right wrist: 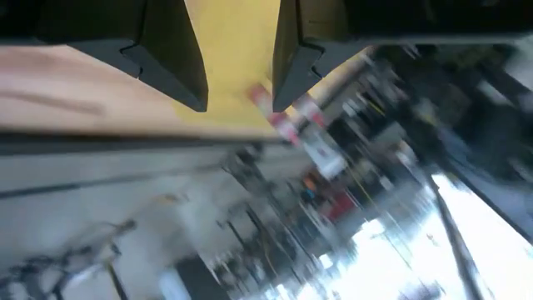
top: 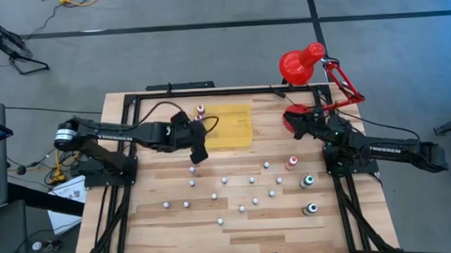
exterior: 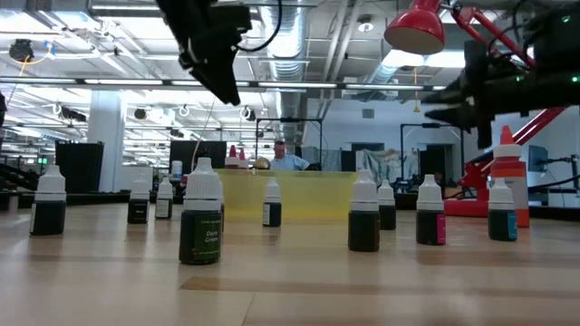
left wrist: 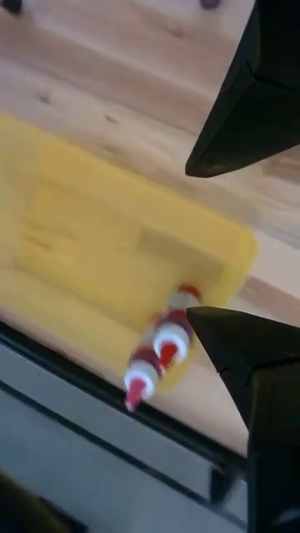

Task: Pick & Place food coloring
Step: Put the large orange food coloring in the bin

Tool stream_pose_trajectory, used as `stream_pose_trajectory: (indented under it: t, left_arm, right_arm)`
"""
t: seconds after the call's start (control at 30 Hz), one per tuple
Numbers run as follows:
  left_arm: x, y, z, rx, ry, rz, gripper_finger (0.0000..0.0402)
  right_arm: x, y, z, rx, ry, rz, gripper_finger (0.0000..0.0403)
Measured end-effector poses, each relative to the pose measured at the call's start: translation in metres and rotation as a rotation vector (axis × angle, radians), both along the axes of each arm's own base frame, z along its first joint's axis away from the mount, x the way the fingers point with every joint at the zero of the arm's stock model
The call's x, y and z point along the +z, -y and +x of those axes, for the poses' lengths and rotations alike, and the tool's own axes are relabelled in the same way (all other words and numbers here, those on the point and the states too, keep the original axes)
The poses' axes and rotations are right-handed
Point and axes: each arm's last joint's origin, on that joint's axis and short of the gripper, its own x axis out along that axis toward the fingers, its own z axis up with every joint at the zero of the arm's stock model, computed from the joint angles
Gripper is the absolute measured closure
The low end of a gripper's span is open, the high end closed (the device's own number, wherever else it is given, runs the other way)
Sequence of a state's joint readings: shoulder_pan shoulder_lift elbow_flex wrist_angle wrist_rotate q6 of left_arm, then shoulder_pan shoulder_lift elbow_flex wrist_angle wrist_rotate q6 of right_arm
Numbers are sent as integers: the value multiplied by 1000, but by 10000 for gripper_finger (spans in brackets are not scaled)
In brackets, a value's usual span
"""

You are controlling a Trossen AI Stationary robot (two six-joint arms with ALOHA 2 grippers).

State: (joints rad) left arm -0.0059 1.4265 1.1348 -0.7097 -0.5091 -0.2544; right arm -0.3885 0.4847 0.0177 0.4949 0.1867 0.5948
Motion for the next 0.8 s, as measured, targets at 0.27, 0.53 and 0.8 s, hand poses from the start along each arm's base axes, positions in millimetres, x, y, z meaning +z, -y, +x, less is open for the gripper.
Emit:
stream_pose_trajectory:
  t: [0.27,0.53,0.8]
  left_arm:
    - [-20,-12,-28,-106,216,-25,139]
    - [-31,-22,-41,-128,365,-9,139]
    - [-28,-24,-39,-100,419,17,139]
  right_arm:
    - [20,1,-3,-71,141,-139,276]
    - [52,6,10,-68,-27,-98,276]
    - [74,9,23,18,-445,69,261]
